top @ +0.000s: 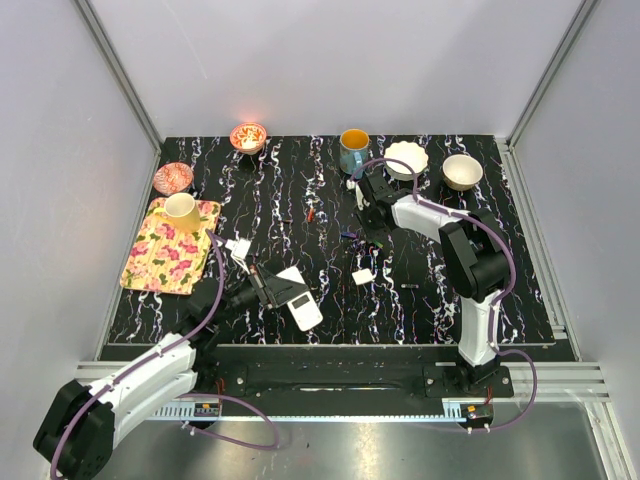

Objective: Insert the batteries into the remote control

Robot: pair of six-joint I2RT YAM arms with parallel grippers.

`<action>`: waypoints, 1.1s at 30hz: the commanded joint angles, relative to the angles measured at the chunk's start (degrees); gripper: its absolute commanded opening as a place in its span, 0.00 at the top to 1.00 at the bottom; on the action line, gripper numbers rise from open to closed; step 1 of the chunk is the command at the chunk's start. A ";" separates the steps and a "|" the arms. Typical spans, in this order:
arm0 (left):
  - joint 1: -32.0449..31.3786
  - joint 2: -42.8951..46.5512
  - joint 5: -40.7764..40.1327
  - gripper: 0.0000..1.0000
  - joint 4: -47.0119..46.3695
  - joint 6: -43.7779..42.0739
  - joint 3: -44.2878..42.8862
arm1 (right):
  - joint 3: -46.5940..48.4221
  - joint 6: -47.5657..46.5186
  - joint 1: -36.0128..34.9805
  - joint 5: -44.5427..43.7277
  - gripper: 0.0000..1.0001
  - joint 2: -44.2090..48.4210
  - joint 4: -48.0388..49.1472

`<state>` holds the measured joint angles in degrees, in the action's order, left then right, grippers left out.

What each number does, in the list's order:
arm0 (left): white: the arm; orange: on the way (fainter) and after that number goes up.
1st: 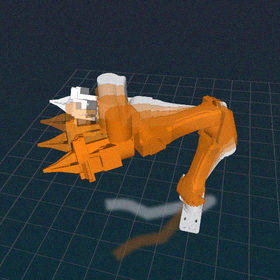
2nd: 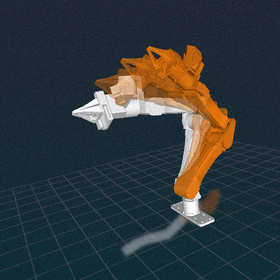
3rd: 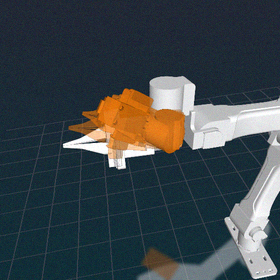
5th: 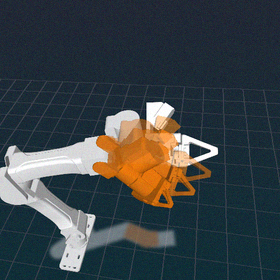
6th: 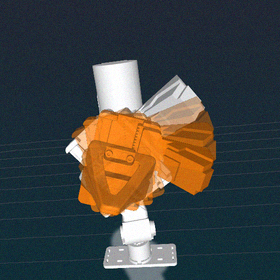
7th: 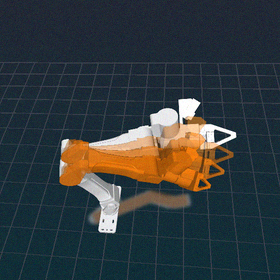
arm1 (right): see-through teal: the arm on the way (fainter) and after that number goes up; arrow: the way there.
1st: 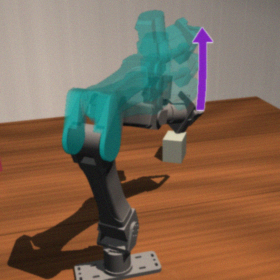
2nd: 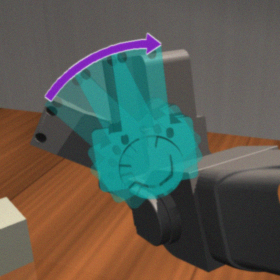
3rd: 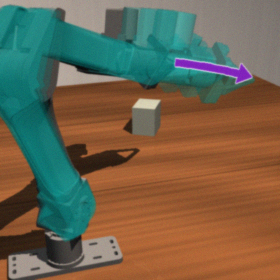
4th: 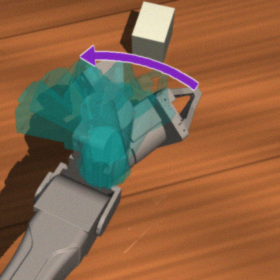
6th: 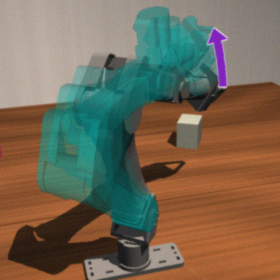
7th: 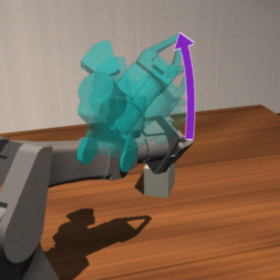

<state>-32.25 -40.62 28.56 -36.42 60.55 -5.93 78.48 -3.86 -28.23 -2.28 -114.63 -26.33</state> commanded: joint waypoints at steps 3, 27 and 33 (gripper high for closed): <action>-0.09 -0.07 0.62 1.00 -4.53 0.35 0.22 | -1.22 1.75 -0.25 -1.23 0.76 -0.86 -0.83; -0.09 -0.69 -2.27 1.00 -1.55 1.32 -2.94 | -10.87 21.69 -0.25 -2.11 1.00 12.46 6.26; -0.01 -1.38 -7.38 1.00 4.94 -0.16 -6.36 | -16.77 23.11 -3.13 -4.65 1.00 25.39 11.04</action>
<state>-32.25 -41.47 24.99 -33.58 61.39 -6.92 63.00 16.91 -28.42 -3.68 -99.24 -21.54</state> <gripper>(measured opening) 0.260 0.022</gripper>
